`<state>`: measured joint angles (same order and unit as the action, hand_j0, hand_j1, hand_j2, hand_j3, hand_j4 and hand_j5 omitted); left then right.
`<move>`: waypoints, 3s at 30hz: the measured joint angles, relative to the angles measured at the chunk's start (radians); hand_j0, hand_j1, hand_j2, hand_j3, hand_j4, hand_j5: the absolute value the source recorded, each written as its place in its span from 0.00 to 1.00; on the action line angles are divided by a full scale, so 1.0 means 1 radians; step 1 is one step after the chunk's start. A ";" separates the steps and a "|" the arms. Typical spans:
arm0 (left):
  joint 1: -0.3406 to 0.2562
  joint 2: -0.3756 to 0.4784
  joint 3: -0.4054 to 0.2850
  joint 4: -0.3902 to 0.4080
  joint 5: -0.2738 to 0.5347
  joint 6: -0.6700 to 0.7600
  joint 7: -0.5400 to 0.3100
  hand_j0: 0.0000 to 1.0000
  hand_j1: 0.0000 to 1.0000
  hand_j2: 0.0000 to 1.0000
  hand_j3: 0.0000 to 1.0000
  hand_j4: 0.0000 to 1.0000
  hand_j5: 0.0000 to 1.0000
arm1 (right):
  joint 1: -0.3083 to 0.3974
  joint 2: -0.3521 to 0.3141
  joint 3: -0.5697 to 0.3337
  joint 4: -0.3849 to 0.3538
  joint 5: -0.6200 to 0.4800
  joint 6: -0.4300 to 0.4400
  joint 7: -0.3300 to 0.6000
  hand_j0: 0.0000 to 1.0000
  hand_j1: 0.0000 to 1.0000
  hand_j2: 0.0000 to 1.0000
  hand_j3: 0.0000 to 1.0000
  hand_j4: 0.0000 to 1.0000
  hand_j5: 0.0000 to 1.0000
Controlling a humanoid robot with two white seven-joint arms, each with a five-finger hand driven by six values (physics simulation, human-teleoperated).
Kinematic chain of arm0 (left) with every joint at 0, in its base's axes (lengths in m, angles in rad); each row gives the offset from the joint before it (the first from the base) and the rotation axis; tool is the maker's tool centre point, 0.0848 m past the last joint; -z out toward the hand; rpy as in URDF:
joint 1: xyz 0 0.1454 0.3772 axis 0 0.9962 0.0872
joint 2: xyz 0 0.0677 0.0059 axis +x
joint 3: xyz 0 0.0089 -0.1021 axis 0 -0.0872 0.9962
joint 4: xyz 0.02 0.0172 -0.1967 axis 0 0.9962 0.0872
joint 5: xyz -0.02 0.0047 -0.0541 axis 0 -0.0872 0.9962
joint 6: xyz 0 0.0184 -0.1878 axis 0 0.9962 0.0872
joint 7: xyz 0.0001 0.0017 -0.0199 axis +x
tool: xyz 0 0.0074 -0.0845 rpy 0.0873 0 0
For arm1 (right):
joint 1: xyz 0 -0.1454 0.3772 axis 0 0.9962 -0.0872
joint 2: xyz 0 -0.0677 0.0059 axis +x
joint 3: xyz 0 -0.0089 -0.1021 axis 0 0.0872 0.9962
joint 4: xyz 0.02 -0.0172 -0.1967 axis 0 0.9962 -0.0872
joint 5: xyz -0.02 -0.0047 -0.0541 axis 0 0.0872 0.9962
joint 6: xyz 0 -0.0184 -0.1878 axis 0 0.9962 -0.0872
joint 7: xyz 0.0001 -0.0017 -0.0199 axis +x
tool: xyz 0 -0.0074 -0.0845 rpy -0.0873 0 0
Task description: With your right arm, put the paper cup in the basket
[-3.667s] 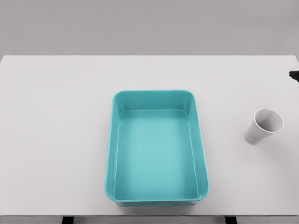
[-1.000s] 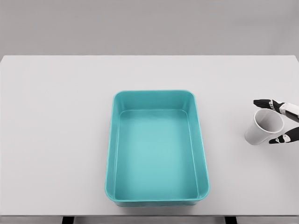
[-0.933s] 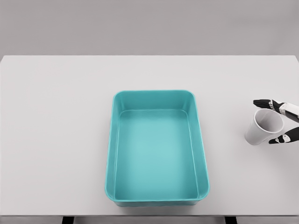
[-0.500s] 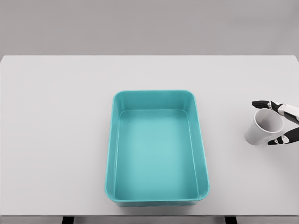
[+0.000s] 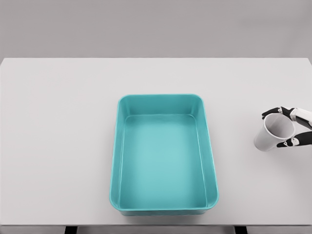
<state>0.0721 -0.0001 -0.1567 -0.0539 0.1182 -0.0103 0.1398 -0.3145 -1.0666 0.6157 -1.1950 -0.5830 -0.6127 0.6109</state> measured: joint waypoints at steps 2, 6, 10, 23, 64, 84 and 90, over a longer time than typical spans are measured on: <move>0.000 0.000 0.000 0.000 0.000 0.000 0.000 1.00 1.00 1.00 1.00 1.00 1.00 | 0.000 0.000 -0.003 -0.007 0.000 0.000 0.000 0.68 0.68 0.68 0.68 0.68 0.68; 0.000 0.000 0.000 0.000 0.000 0.000 0.000 1.00 1.00 1.00 1.00 1.00 1.00 | 0.000 0.000 -0.006 -0.016 -0.003 0.000 0.000 0.68 0.68 0.68 0.68 0.68 0.68; 0.000 0.000 0.000 0.000 0.000 0.000 0.000 1.00 1.00 1.00 1.00 1.00 1.00 | 0.000 0.001 -0.019 -0.024 -0.005 0.000 0.000 0.68 0.68 0.68 0.68 0.68 0.68; 0.000 0.000 0.000 0.000 0.000 0.000 0.000 1.00 1.00 1.00 1.00 1.00 1.00 | -0.006 0.053 -0.139 -0.119 -0.009 0.000 0.000 0.69 0.69 0.69 0.69 0.69 0.69; 0.000 0.000 0.000 0.000 0.000 0.000 0.000 1.00 1.00 1.00 1.00 1.00 1.00 | -0.090 0.225 -0.159 -0.470 0.024 -0.001 0.001 0.69 0.69 0.69 0.69 0.69 0.69; 0.000 0.000 0.000 0.000 0.000 0.000 0.000 1.00 1.00 1.00 1.00 1.00 1.00 | -0.112 0.329 -0.073 -0.476 0.278 0.016 0.000 0.69 0.69 0.69 0.69 0.69 0.69; 0.000 0.000 0.000 0.000 0.000 0.000 0.000 1.00 1.00 1.00 1.00 1.00 1.00 | -0.121 0.337 -0.070 -0.497 0.384 0.022 0.000 0.69 0.69 0.69 0.69 0.69 0.69</move>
<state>0.0721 -0.0001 -0.1570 -0.0539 0.1182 -0.0101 0.1400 -0.4356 -0.7300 0.5459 -1.6915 -0.1988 -0.5903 0.6113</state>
